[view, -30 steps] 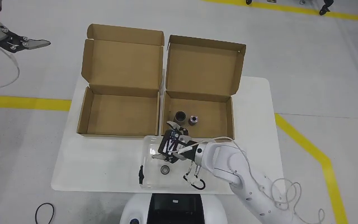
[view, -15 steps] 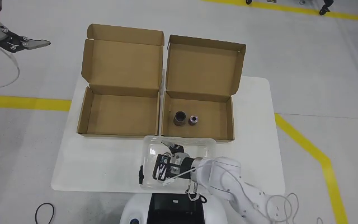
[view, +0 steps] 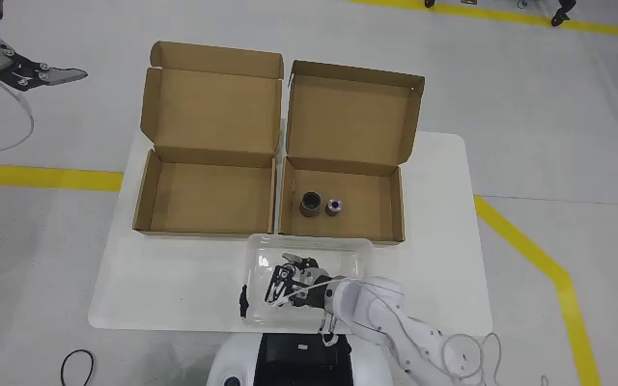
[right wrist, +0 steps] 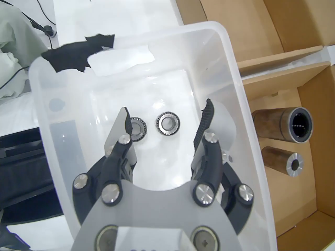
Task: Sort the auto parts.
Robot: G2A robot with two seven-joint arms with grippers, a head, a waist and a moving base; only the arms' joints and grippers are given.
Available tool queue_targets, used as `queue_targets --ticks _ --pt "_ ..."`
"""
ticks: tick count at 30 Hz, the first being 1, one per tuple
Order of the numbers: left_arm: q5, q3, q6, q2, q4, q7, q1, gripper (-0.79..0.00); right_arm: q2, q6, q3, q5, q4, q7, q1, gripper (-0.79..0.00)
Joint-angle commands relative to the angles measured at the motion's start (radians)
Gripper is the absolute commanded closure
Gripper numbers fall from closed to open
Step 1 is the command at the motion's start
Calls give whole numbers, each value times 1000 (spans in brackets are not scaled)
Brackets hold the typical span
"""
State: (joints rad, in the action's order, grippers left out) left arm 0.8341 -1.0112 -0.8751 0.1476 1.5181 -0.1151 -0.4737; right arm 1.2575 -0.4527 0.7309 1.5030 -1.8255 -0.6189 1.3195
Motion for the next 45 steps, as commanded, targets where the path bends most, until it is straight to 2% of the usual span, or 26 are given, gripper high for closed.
queue_targets --ticks 1,5,7,9,33,45 --pt "0 0 0 0 0 0 0 -785 4 16 -10 3 11 -14 -7 -468" --pt "0 0 0 0 0 0 0 -785 12 52 -24 8 32 -35 -16 -456" --pt "0 0 0 0 0 0 0 -785 16 67 -30 7 45 -35 -18 -406" --pt "0 0 0 0 0 0 0 -785 19 73 -38 7 54 -30 -20 -394" --pt "0 0 0 0 0 0 0 -785 46 143 -68 26 146 -10 -40 -382" --pt "0 0 0 0 0 0 0 -785 56 144 -77 37 162 -23 -47 -326"
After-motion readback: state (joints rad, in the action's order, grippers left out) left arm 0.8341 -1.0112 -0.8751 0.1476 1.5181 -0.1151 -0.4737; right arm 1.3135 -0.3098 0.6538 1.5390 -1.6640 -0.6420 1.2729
